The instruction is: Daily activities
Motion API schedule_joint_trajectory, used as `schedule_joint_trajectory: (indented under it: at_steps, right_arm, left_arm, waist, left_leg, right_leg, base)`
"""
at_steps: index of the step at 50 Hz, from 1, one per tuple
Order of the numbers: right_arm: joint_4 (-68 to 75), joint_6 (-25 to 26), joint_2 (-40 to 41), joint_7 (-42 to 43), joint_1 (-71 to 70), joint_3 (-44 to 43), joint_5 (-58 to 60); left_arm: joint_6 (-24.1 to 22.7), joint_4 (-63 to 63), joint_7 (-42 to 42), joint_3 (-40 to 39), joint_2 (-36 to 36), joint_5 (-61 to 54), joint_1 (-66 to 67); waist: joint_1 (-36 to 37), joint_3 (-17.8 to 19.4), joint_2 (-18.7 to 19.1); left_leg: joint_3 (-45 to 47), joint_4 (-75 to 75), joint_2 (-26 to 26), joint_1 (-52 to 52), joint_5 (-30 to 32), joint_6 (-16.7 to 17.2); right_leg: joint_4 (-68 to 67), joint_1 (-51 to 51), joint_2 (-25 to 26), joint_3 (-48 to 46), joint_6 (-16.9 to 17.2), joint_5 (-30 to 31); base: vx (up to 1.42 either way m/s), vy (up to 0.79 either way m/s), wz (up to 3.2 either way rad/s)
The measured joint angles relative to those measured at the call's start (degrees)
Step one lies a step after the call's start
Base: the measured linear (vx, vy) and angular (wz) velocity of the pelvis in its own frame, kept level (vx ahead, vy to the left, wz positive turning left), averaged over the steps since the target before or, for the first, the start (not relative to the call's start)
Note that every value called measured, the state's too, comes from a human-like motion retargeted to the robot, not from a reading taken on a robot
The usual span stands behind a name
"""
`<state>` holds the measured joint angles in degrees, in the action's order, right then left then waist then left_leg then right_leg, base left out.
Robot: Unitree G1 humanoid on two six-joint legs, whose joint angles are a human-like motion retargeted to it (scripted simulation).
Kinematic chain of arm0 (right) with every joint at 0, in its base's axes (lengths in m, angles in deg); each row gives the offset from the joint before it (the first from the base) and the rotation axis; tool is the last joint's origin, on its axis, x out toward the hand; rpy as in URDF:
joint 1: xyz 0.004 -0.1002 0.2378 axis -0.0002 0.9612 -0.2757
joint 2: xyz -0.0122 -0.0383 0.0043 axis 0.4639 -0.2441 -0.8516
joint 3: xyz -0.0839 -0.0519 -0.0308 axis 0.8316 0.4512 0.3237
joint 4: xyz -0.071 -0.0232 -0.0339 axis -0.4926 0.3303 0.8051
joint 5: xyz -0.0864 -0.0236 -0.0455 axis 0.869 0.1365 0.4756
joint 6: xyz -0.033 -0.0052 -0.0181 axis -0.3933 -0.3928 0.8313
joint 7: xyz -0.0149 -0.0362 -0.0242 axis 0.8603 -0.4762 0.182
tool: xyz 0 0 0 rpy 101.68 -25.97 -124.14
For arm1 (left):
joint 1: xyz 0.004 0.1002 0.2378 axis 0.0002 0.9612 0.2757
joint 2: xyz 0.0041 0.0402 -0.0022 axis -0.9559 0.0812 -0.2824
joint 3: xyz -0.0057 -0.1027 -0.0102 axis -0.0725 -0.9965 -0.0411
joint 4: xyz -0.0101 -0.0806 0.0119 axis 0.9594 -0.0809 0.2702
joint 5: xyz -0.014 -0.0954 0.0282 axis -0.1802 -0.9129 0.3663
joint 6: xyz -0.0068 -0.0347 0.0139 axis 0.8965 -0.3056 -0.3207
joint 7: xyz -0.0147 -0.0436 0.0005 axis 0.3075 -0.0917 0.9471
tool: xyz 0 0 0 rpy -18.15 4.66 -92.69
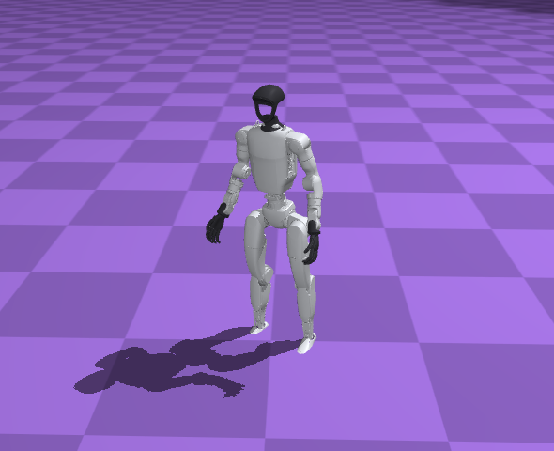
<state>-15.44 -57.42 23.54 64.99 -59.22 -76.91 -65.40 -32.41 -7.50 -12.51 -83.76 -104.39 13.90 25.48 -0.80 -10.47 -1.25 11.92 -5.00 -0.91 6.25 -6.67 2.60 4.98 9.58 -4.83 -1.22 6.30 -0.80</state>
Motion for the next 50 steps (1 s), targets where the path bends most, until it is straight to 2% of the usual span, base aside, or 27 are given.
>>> schedule_joint_trajectory:
  at_steps: [5,8,11,15,18,20,22,24,27,33,35,37,38,40,42,43,45,50]
  right_arm:
    - [-21.92,-5.11,-6.63,1.11,1.27,-2.89,-1.13]
    - [-37.58,-7.11,-12.90,-1.75,2.89,-4.16,-0.72]
    - [-54.57,-7.49,-21.88,-7.66,5.85,-5.95,0.08]
    - [-75.26,-4.18,-37.56,-21.35,13.11,-9.77,-3.95]
    - [-84.58,1.58,-48.29,-33.65,20.88,-11.43,-10.95]
    - [-86.25,4.93,-53.98,-39.81,21.86,-10.98,-16.73]
    - [-88.23,8.67,-54.21,-44.38,24.79,-6.14,-19.46]
    - [-87.57,10.67,-55.06,-46.86,21.52,-1.97,-22.70]
    - [-86.00,12.75,-52.85,-48.44,15.46,6.63,-23.68]
    - [-81.10,12.44,-45.96,-46.80,1.50,20.27,-20.23]
    - [-79.35,12.10,-41.90,-44.99,0.64,24.68,-17.21]
    - [-78.11,11.10,-41.37,-44.50,-3.61,25.57,-16.74]
    - [-77.43,10.96,-39.55,-43.80,-3.18,26.95,-15.30]
    - [-76.54,10.04,-39.62,-43.55,-6.68,27.07,-15.55]
    - [-75.91,9.64,-37.45,-42.59,-5.53,28.53,-13.90]
    - [-75.78,9.15,-38.14,-42.61,-7.42,28.08,-14.42]
    - [-75.53,8.78,-36.14,-41.57,-5.55,29.04,-13.16]
    - [-75.67,7.16,-33.61,-39.84,-4.35,27.58,-11.74]
  left_arm:
    - [-6.46,-26.80,1.04,-6.19,-9.16,-2.58,5.56]
    - [-8.82,-44.28,-1.05,-9.99,-17.08,0.03,10.46]
    - [-9.14,-60.49,-6.28,-13.82,-26.52,3.39,17.25]
    - [-6.57,-77.13,-18.13,-18.36,-39.30,4.79,30.48]
    - [-3.43,-84.04,-28.34,-19.36,-45.72,3.16,41.25]
    - [-1.42,-85.20,-33.47,-19.15,-50.69,0.14,43.31]
    - [0.73,-87.75,-37.65,-13.78,-50.08,0.30,45.81]
    - [1.91,-87.48,-39.68,-10.42,-52.81,-1.01,42.41]
    - [3.10,-86.86,-41.09,-2.79,-53.45,-0.16,36.37]
    - [2.71,-82.76,-38.35,10.59,-51.62,3.93,22.88]
    - [2.25,-81.46,-36.36,16.24,-47.89,7.59,21.31]
    - [1.45,-79.79,-35.08,17.47,-48.77,8.27,17.08]
    - [1.18,-79.33,-34.33,19.52,-46.97,9.90,17.11]
    - [0.49,-78.14,-33.26,20.03,-48.13,9.72,13.70]
    - [0.09,-77.83,-32.42,22.66,-46.15,11.52,14.12]
    - [-0.18,-77.49,-32.32,22.36,-47.38,10.91,12.34]
    - [-0.39,-77.41,-32.15,24.47,-45.61,12.39,13.38]
    - [-1.41,-76.80,-31.85,25.31,-45.15,14.03,13.31]
  waist:
    - [0.16,-2.64,-0.44]
    - [0.20,-3.35,-0.50]
    - [0.28,-3.47,-0.54]
    - [0.40,-2.89,-0.49]
    - [0.44,-2.08,-0.38]
    - [0.30,1.50,-0.48]
    - [0.53,0.77,-0.60]
    - [0.67,3.22,-0.92]
    - [0.98,4.60,-1.33]
    - [0.91,5.33,-1.17]
    - [1.24,2.74,-0.72]
    - [1.07,3.62,-0.49]
    - [1.25,2.41,-0.36]
    - [1.01,3.63,-0.15]
    - [1.23,2.04,0.01]
    - [1.00,3.09,0.09]
    - [1.18,1.46,0.16]
    - [0.94,-0.82,0.28]
  left_leg:
    - [0.34,0.00,-0.19,2.52,-0.12,-0.11]
    - [0.84,0.00,-0.59,2.90,-0.70,-0.27]
    - [1.31,0.00,-0.83,2.68,-1.19,-0.04]
    - [0.95,0.00,-0.99,2.04,-1.32,0.40]
    - [0.22,0.00,-1.18,1.55,-1.39,0.20]
    - [-1.14,1.83,-1.33,0.56,-3.58,0.19]
    - [-0.42,0.37,-1.41,-0.22,-2.07,-0.21]
    - [-1.18,1.93,-1.51,-0.74,-3.85,-0.29]
    - [-1.12,2.04,-1.58,-1.78,-4.13,-0.66]
    - [-1.21,2.09,-1.44,-2.46,-4.21,-1.35]
    - [-0.07,0.01,-1.24,-2.35,-1.81,-1.68]
    - [-0.88,1.54,-1.29,-1.73,-3.42,-1.54]
    - [-0.29,0.39,-1.18,-1.67,-2.05,-1.70]
    - [-1.12,1.92,-1.27,-1.29,-3.72,-1.57]
    - [-0.37,0.39,-1.10,-1.29,-1.93,-1.78]
    - [-1.00,1.55,-1.19,-1.12,-3.19,-1.65]
    - [-0.25,0.01,-1.03,-1.18,-1.39,-1.87]
    - [-0.34,0.00,-0.98,0.99,-0.97,-1.98]
  right_leg:
    - [0.01,2.61,0.18,-0.28,0.67,0.07]
    - [0.01,3.11,0.57,-0.37,1.37,0.36]
    - [0.01,3.02,0.79,-0.52,2.22,0.51]
    - [0.01,2.37,0.91,-0.88,3.21,0.86]
    - [0.01,1.83,1.12,-1.22,3.50,1.33]
    - [-1.92,0.51,1.25,-1.91,3.65,-0.83]
    - [-0.39,-0.05,1.36,-1.58,3.57,1.17]
    - [-1.99,-0.82,1.45,-1.92,3.79,-0.51]
    - [-2.08,-1.90,1.53,-1.87,3.82,-0.35]
    - [-2.09,-2.58,1.41,-1.61,3.84,-0.08]
    - [-0.01,-2.10,1.24,-0.90,3.60,2.53]
    - [-1.53,-1.71,1.29,-1.16,3.61,0.69]
    - [-0.39,-1.47,1.19,-0.81,3.47,2.10]
    - [-1.92,-1.32,1.27,-1.10,3.48,0.20]
    - [-0.39,-1.08,1.12,-0.61,3.26,1.95]
    - [-1.55,-1.08,1.20,-0.89,3.32,0.50]
    - [-0.01,-0.90,1.06,-0.43,3.18,2.27]
    - [0.01,1.32,1.03,-0.26,3.13,2.31]
  base:
    - [0.00,0.00,0.00]
    - [0.00,0.00,0.00]
    - [0.00,0.00,0.00]
    - [0.00,0.00,0.00]
    - [0.00,0.00,0.00]
    - [0.03,0.01,0.11]
    - [0.00,0.00,0.00]
    - [0.00,0.00,0.00]
    - [0.00,0.00,0.00]
    - [-0.01,0.00,-0.02]
    - [-0.08,0.01,-0.18]
    - [0.00,0.00,0.00]
    - [0.00,0.00,0.00]
    - [0.00,0.00,0.00]
    - [0.00,0.00,0.00]
    - [0.00,0.00,0.00]
    - [0.00,0.00,0.00]
    - [0.00,0.00,0.00]
